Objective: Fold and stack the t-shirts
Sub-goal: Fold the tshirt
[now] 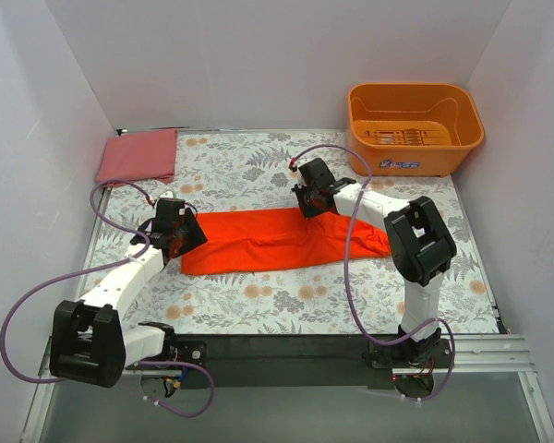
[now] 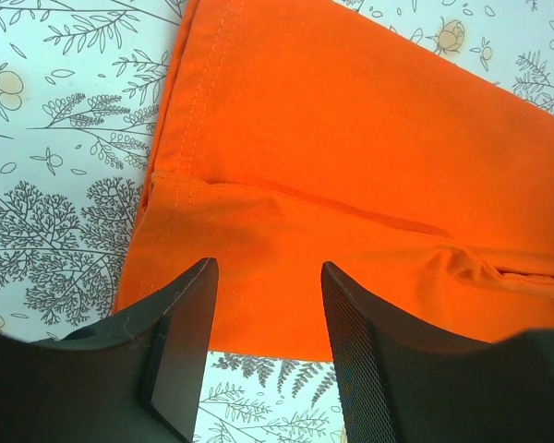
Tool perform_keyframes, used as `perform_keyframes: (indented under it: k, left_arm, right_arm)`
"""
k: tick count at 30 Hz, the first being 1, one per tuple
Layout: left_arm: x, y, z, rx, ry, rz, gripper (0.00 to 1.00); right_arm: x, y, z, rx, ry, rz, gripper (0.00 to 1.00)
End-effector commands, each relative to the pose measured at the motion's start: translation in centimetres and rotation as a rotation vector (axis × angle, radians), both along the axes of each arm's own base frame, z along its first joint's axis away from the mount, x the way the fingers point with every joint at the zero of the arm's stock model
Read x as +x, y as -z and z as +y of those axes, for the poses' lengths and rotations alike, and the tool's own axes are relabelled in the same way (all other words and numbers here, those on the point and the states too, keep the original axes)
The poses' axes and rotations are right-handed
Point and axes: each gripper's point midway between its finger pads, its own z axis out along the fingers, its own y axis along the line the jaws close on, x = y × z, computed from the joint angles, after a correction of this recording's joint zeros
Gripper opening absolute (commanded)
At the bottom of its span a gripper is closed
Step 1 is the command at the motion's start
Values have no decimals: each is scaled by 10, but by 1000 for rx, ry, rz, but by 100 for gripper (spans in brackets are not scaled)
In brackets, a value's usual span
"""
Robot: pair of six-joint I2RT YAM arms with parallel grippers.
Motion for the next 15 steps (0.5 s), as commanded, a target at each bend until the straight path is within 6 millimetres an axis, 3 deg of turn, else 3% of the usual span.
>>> perform_keyframes:
  k: [1, 4, 5, 8, 9, 11, 12, 14, 15]
  left_arm:
    - [4, -4, -2, 2, 16, -20, 47]
    - [4, -3, -2, 2, 17, -15, 47]
    - [4, -2, -3, -2, 19, -11, 47]
    - [4, 2, -6, -13, 25, 9, 47]
    - [4, 3, -7, -18, 26, 14, 47]
    - [3, 9, -8, -19, 26, 38, 47]
    - [2, 12, -9, -23, 29, 51, 47]
    - [0, 19, -9, -19, 30, 80, 45]
    - [-1, 21, -9, -20, 28, 92, 44]
  right_arm:
    - [-4, 7, 11, -9, -60, 29, 2]
    - [-8, 12, 5, -29, -41, 45, 13]
    - [-9, 11, 1, -28, -27, 48, 23]
    - [-13, -7, -11, -4, 6, 28, 38]
    - [-11, -29, -16, 22, 28, -13, 39]
    - [-15, -36, -37, 35, 76, -23, 40]
    - [-17, -54, -44, 75, 91, -53, 40]
    - [-17, -61, -70, 137, 166, -48, 39]
    - [-31, -60, -78, 189, 170, -28, 39]
